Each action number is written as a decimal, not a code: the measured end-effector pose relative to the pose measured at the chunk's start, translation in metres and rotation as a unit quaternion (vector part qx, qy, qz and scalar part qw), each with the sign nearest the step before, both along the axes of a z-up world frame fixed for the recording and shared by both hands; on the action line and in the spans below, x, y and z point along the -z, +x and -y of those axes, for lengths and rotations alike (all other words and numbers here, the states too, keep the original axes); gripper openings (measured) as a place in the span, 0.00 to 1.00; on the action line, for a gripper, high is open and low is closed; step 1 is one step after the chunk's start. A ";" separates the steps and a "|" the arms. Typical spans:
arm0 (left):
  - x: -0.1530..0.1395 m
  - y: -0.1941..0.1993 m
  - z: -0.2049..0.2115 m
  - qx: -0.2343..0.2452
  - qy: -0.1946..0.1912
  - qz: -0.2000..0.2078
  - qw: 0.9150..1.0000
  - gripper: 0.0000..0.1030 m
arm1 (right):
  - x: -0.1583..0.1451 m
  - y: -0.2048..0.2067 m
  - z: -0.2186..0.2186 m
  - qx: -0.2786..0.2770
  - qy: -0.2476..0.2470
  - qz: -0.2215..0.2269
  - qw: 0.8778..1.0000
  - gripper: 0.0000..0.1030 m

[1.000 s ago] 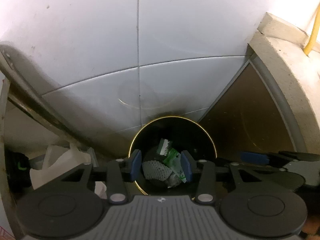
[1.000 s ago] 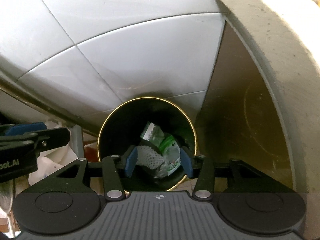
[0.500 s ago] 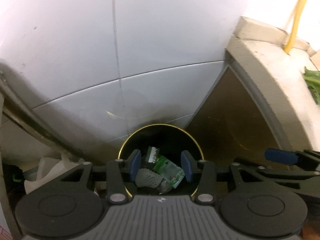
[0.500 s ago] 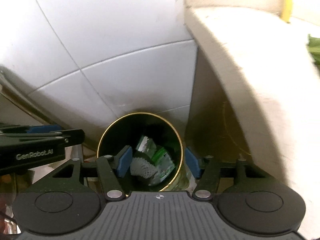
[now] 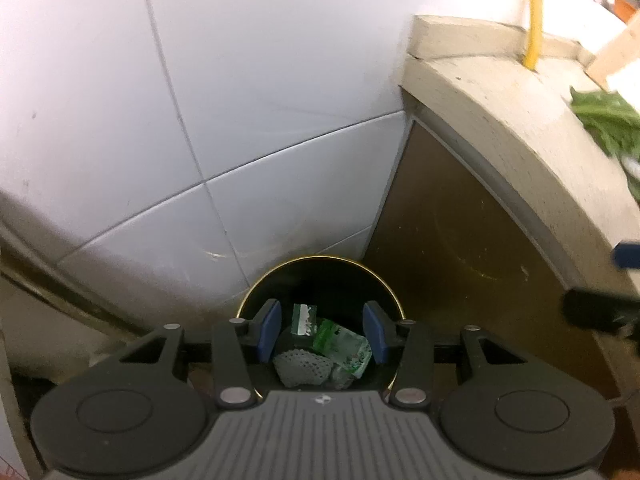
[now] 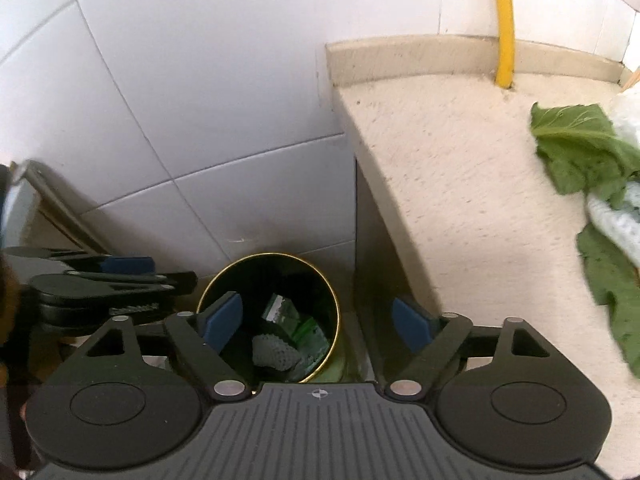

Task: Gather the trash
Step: 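Move both open tools back up to the trash pile on the counter, then grasp the red ice tea carton with the right tool while left tool grasps leaves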

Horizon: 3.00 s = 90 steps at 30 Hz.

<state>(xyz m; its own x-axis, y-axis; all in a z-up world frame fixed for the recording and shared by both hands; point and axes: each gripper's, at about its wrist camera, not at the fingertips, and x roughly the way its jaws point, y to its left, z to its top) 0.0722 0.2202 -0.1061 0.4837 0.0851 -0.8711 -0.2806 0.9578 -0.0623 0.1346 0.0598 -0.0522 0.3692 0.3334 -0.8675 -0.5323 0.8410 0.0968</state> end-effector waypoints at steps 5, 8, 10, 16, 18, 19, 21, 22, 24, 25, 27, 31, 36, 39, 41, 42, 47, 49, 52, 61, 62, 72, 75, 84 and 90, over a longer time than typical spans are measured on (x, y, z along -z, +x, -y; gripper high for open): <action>0.001 0.000 0.007 0.018 0.011 -0.001 1.000 0.38 | -0.016 -0.001 0.029 -0.004 0.006 0.018 1.000 0.91; 0.001 0.000 0.010 0.026 0.018 0.001 0.999 0.42 | -0.027 0.000 0.054 0.000 0.013 0.027 1.000 0.94; 0.000 0.000 0.013 0.028 0.024 0.005 0.999 0.44 | -0.035 0.000 0.071 0.008 0.014 0.039 0.999 0.95; -0.008 -0.005 0.019 0.038 0.008 0.036 0.999 0.48 | -0.052 -0.007 0.127 0.033 0.010 0.080 0.996 0.99; -0.013 -0.007 0.023 0.037 -0.004 0.051 0.998 0.53 | -0.056 -0.007 0.144 0.040 0.008 0.094 0.995 0.99; -0.015 -0.008 0.026 0.036 -0.011 0.058 0.998 0.58 | -0.058 -0.008 0.151 0.043 0.010 0.097 0.994 1.00; -0.021 -0.007 0.036 0.040 -0.019 0.066 0.997 0.61 | -0.062 -0.008 0.165 0.047 0.013 0.100 0.994 1.00; -0.025 -0.005 0.043 0.050 -0.017 0.069 0.996 0.62 | -0.062 -0.008 0.171 0.051 0.013 0.102 0.993 1.00; -0.034 0.002 0.055 0.072 -0.011 0.075 0.995 0.62 | -0.064 -0.004 0.181 0.065 0.012 0.103 0.992 1.00; -0.041 0.006 0.063 0.083 -0.009 0.082 0.993 0.63 | -0.065 -0.002 0.186 0.069 0.017 0.102 0.992 1.00; -0.053 0.012 0.076 0.097 -0.007 0.101 0.990 0.66 | -0.068 0.003 0.197 0.083 0.027 0.107 0.990 1.00; -0.076 0.027 0.101 0.136 -0.003 0.136 0.981 0.77 | -0.066 0.012 0.213 0.104 0.032 0.107 0.988 0.99; -0.085 0.050 0.128 0.176 0.000 0.143 0.974 0.78 | -0.067 0.019 0.235 0.127 0.047 0.106 0.985 0.99; -0.086 0.063 0.141 0.190 -0.001 0.143 0.971 0.78 | -0.067 0.024 0.248 0.139 0.053 0.109 0.983 0.99; -0.087 0.069 0.148 0.202 -0.005 0.140 0.969 0.79 | -0.068 0.025 0.255 0.150 0.050 0.115 0.981 1.00; -0.088 0.073 0.151 0.206 -0.008 0.134 0.969 0.79 | -0.068 0.026 0.258 0.153 0.050 0.116 0.980 1.00; -0.090 0.089 0.165 0.229 -0.009 0.142 0.963 0.79 | -0.066 0.032 0.277 0.181 0.047 0.117 0.975 1.00; -0.092 0.095 0.171 0.238 -0.009 0.147 0.960 0.79 | -0.065 0.034 0.282 0.189 0.046 0.115 0.974 1.00; -0.094 0.104 0.179 0.253 -0.007 0.149 0.956 0.79 | -0.064 0.036 0.288 0.200 0.041 0.119 0.972 1.00; -0.093 0.137 0.193 0.281 0.007 0.151 0.948 0.79 | -0.064 0.043 0.305 0.223 0.030 0.127 0.966 1.00; -0.093 0.141 0.195 0.285 0.007 0.151 0.947 0.79 | -0.064 0.044 0.307 0.226 0.029 0.129 0.965 1.00; -0.085 0.177 0.204 0.332 0.029 0.154 0.930 0.79 | -0.062 0.057 0.323 0.247 0.015 0.137 0.959 1.00; -0.083 0.187 0.207 0.355 0.035 0.151 0.922 0.79 | -0.059 0.061 0.325 0.246 0.002 0.140 0.959 1.00; -0.077 0.212 0.217 0.432 0.035 0.136 0.891 0.80 | -0.054 0.081 0.333 0.231 -0.010 0.143 0.962 1.00; -0.069 0.226 0.226 0.466 0.036 0.113 0.877 0.80 | -0.048 0.092 0.336 0.207 -0.016 0.136 0.969 1.00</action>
<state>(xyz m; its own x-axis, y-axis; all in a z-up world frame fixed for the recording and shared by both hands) 0.2977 -0.0062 -0.0376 0.5317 -0.3892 -0.7522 0.6386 0.7676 0.0542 0.2270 -0.2762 -0.0046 0.6816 0.0828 -0.7270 -0.1508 0.9881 -0.0290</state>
